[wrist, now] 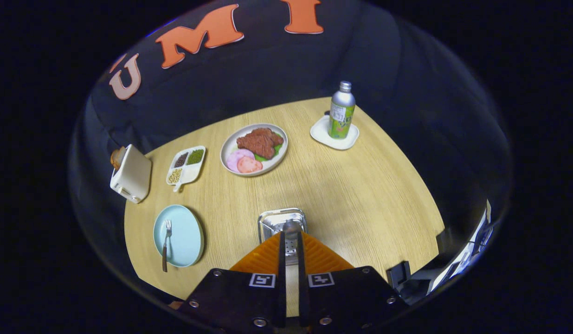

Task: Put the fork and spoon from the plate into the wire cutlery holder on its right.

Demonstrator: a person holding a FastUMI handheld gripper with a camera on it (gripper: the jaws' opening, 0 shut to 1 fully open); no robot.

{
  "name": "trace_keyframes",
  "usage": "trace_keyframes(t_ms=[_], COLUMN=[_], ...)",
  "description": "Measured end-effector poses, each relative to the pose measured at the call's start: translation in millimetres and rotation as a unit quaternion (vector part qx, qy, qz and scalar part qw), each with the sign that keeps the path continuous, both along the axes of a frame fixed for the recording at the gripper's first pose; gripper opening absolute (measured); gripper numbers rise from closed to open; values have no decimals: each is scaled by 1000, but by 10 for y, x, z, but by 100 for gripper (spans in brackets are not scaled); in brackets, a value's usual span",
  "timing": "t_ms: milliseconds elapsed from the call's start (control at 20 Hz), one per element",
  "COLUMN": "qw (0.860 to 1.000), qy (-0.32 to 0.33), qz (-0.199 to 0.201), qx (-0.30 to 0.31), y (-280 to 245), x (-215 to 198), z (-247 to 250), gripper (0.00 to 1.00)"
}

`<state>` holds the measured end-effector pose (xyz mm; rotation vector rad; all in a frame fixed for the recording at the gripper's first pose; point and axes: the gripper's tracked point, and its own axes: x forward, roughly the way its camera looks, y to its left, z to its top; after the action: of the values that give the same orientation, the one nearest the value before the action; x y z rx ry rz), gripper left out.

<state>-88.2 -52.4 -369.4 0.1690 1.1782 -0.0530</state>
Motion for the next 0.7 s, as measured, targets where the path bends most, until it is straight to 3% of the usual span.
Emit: trace_keyframes(t_ms=[200,350,450,600,700], qw=[988,964,943,920,912], qy=[-154,-267,-332,-391,-406], qz=[-5,-4,9,38,52], qx=[10,8,7,0,-6], y=[76,150,245,475,651], x=[521,808,932,983,997], z=[658,1162,1465,1728,1787], gripper=[28,53,62,71,82])
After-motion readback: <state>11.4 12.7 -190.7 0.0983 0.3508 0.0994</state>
